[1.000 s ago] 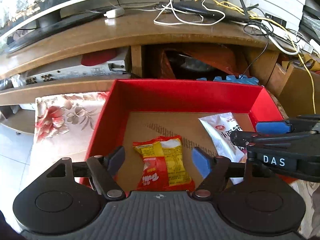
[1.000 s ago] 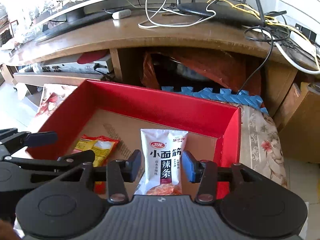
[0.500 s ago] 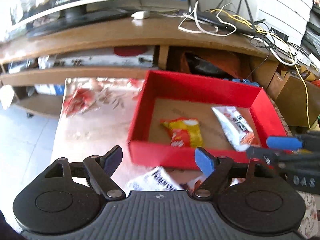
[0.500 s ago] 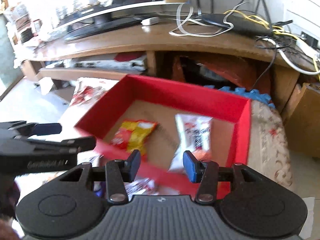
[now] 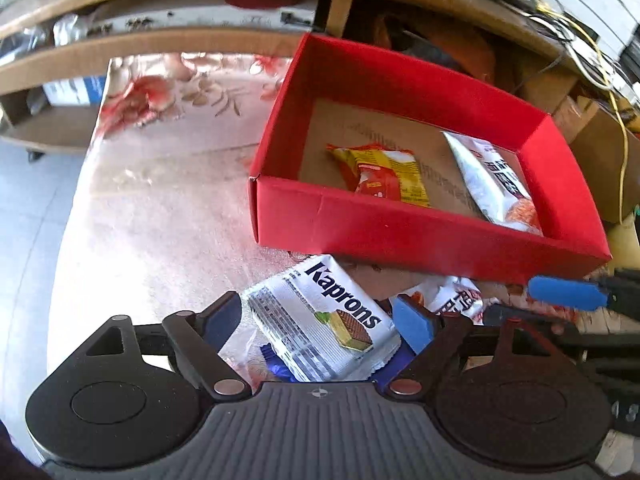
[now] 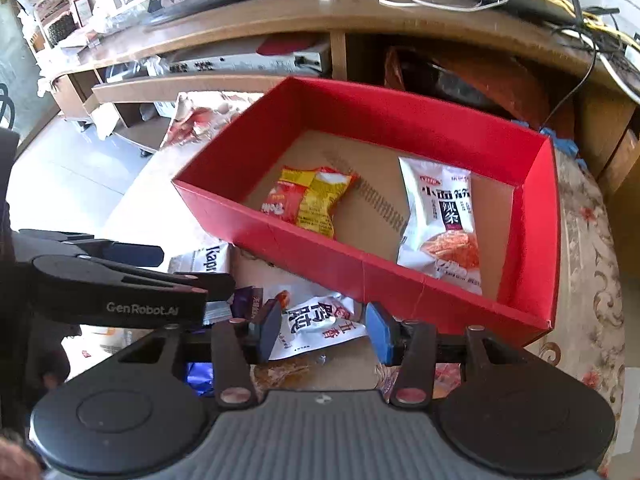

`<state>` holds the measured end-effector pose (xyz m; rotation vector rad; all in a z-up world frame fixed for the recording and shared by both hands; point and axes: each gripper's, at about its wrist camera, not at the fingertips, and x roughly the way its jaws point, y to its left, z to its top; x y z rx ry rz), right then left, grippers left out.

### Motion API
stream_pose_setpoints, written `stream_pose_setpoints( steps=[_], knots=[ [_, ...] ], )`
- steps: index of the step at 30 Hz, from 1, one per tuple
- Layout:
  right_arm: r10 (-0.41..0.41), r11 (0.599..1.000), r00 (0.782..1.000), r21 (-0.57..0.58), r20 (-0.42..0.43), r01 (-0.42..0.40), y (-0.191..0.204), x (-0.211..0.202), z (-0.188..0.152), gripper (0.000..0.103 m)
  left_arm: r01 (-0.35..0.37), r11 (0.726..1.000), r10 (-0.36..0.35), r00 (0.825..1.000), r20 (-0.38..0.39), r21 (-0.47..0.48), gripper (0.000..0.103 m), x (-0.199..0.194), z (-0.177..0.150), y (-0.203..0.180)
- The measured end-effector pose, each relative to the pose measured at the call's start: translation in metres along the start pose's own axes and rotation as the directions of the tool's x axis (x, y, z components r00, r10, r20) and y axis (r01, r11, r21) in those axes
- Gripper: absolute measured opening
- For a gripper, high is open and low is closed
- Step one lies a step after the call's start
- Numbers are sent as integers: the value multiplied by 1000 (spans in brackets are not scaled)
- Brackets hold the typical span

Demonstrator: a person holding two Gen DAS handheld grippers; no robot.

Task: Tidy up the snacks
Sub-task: 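Move the left gripper to the white Kaprons wafer and grasp it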

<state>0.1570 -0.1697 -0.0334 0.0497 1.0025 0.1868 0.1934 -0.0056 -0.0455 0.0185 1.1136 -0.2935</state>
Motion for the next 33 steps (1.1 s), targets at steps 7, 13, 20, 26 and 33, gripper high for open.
stream_pose_setpoints(
  steps=[7, 13, 20, 26, 33],
  knots=[
    [4, 1000, 1000, 24, -6, -4, -8, 0, 0, 42, -24, 995, 20, 999, -42, -99, 93, 17, 5, 3],
    [31, 996, 999, 86, -22, -29, -19, 8, 4, 42, -47, 996, 44, 998, -32, -76, 90, 16, 1, 0],
    [41, 995, 997, 96, -72, -34, -13, 34, 3, 43, -52, 998, 51, 998, -29, -41, 84, 8, -8, 4],
    [7, 998, 996, 68, -89, -1, -9, 46, 4, 44, -27, 999, 26, 999, -39, -35, 84, 3, -13, 11],
    [-36, 997, 993, -72, -117, 27, 4, 36, -13, 42, 20, 1000, -21, 998, -59, -18, 84, -2, -20, 15]
  ],
)
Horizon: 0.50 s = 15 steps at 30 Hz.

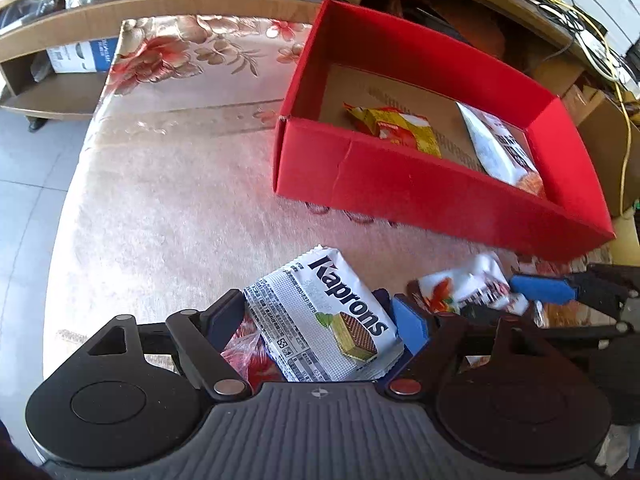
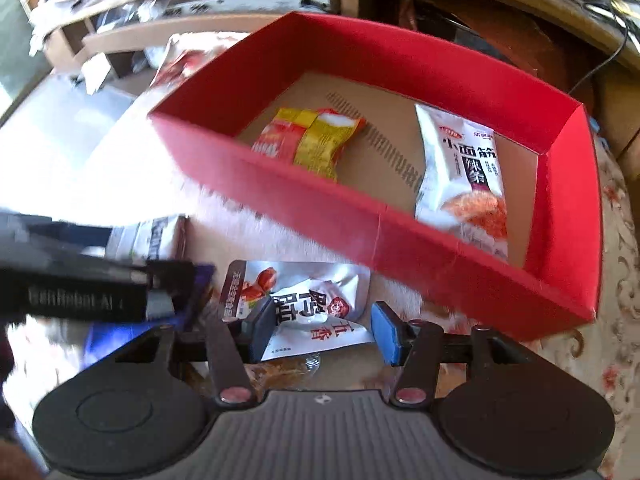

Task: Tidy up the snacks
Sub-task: 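Move the left gripper to the white Kaprons wafer and grasp it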

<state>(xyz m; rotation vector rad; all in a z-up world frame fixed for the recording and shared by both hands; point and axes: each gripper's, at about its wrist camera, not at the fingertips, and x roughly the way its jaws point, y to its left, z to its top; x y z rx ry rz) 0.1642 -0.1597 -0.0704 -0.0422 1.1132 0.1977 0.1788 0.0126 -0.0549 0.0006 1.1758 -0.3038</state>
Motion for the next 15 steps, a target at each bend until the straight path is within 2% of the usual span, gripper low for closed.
stream_pose_setpoints(
  steps=[8, 12, 15],
  knots=[
    [82, 996, 992, -25, -96, -85, 0, -29, -53, 41, 39, 999, -39, 999, -15, -12, 86, -3, -3, 5],
    [95, 995, 993, 50, -67, -91, -17, -40, -58, 45, 93, 993, -93, 996, -8, -76, 89, -8, 0, 11],
    [93, 992, 995, 94, -43, -89, -27, -44, -56, 48, 90, 990, -92, 996, -8, -112, 89, -7, 2, 14]
  ],
)
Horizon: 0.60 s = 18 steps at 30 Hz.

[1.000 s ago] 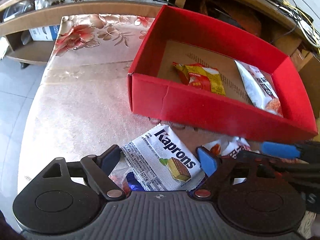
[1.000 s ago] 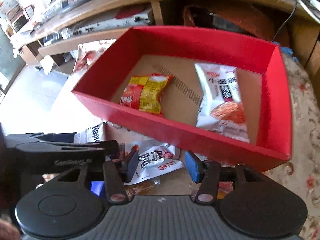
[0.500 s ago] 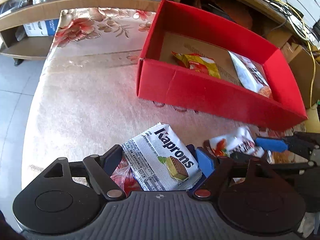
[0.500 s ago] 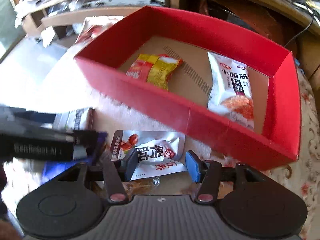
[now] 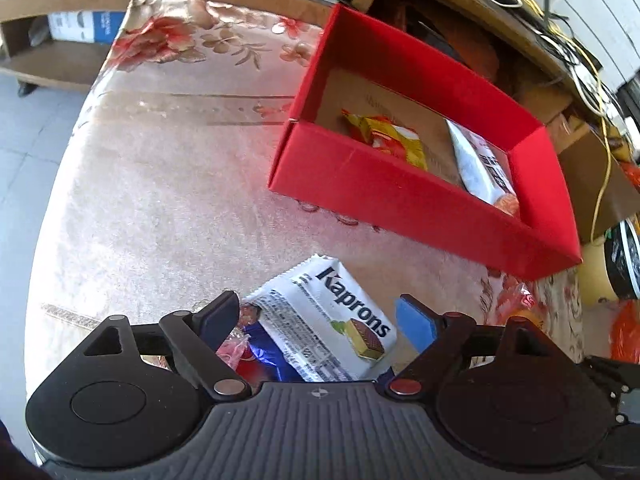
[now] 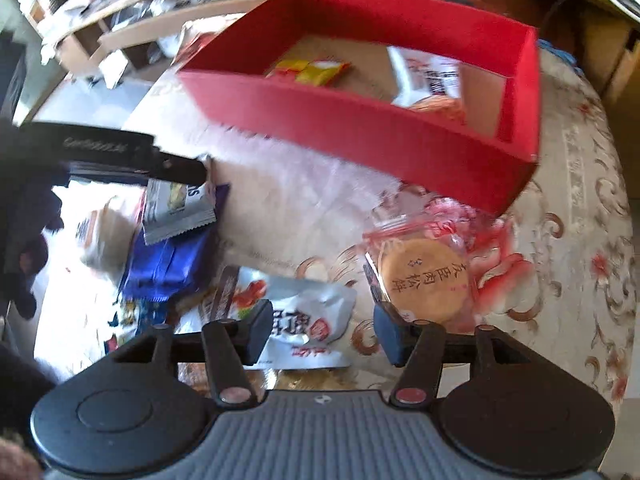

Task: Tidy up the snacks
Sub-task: 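Move the left gripper to the white Kaprons wafer and grasp it, then lift the Kaprons wafer with the left gripper while the right gripper grasps a white duck-neck packet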

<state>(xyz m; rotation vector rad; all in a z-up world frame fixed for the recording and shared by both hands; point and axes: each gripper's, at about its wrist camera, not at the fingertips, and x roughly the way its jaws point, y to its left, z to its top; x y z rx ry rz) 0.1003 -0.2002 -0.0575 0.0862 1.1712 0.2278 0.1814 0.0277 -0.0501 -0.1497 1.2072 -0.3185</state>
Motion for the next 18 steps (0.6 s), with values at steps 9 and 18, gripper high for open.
stream_pose_setpoints(
  steps=[9, 18],
  knots=[
    [29, 998, 999, 63, 39, -31, -6, -13, -7, 52, 4, 999, -5, 1000, 9, 36, 90, 4, 7, -9],
    [25, 999, 1000, 32, -7, -25, 5, -2, -16, 53, -40, 987, 41, 999, -2, 154, 92, 11, -1, -25]
  ],
)
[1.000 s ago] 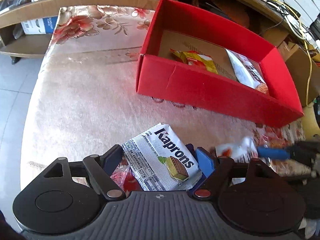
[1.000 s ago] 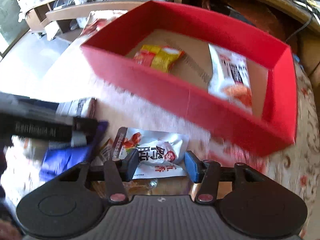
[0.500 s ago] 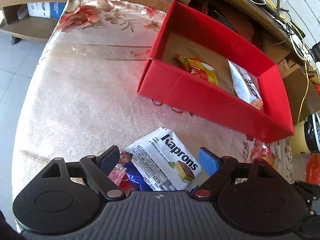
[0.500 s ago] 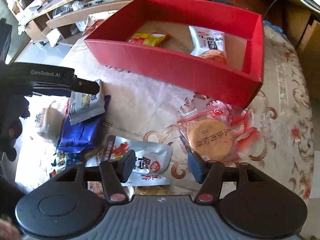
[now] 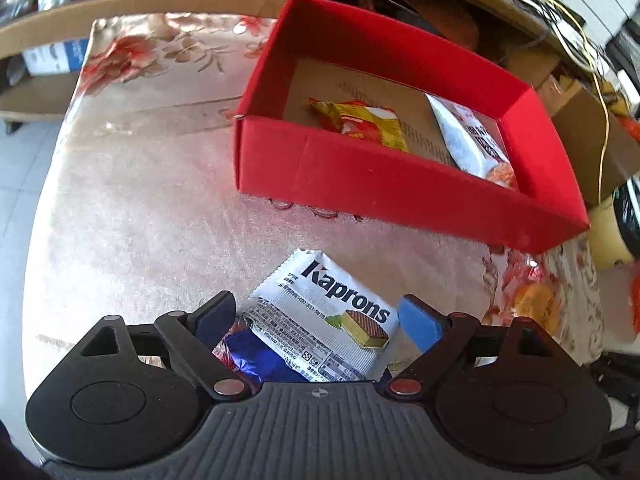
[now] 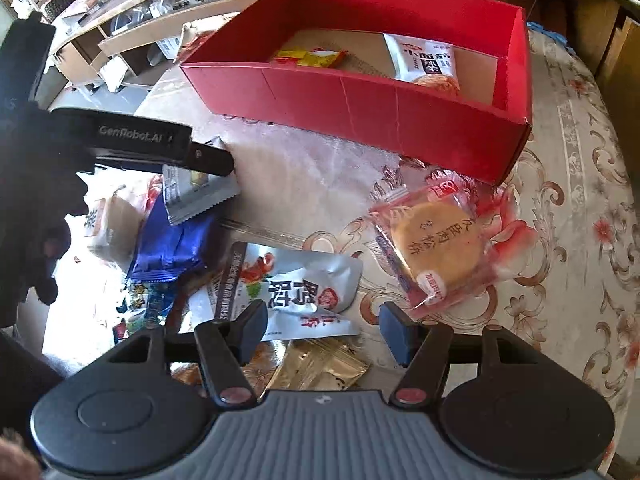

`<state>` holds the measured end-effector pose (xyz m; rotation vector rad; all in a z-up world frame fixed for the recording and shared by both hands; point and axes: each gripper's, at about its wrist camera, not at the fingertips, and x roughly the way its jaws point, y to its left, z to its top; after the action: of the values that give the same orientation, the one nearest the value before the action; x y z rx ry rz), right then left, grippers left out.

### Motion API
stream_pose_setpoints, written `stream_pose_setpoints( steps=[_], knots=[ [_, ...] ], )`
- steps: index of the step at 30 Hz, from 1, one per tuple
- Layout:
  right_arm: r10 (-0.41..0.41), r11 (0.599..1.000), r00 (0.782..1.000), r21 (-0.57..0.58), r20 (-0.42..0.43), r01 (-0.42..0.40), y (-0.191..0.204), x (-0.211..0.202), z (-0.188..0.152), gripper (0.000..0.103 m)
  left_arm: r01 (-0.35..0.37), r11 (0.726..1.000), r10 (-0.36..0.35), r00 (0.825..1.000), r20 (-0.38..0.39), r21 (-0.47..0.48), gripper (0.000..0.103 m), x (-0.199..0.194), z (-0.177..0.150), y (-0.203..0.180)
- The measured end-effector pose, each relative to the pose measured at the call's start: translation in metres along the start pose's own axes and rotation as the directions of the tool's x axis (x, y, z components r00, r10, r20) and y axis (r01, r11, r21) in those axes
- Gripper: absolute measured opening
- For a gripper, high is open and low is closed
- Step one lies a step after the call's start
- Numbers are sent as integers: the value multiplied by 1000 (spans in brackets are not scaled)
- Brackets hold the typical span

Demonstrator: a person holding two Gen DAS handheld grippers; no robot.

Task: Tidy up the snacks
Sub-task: 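Lift the Kaprons wafer with the left gripper while the right gripper grasps a white duck-neck packet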

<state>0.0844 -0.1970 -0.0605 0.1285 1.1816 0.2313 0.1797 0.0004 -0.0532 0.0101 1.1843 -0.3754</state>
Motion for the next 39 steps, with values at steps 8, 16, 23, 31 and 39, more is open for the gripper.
stream_pose_setpoints(
  steps=[8, 16, 23, 31, 39],
  knots=[
    [81, 994, 997, 73, -3, -80, -17, -7, -1, 54, -33, 998, 33, 999, 6, 50, 95, 7, 6, -7],
    [191, 973, 979, 143, -77, -179, -11, 7, -13, 55, 5, 1000, -5, 1000, -1, 6, 95, 1, 5, -1],
    [225, 934, 974, 286, -2, -215, -17, 22, 18, 55, 55, 995, -56, 998, -2, -79, 95, -2, 8, 9],
    [21, 984, 997, 175, 72, -33, 6, 37, 54, 55, 47, 992, -43, 999, 30, -120, 95, -9, 8, 20],
    [-135, 991, 987, 16, 83, 134, 35, 35, 48, 55, 30, 989, -22, 998, 56, -143, 95, -14, 10, 26]
  ],
)
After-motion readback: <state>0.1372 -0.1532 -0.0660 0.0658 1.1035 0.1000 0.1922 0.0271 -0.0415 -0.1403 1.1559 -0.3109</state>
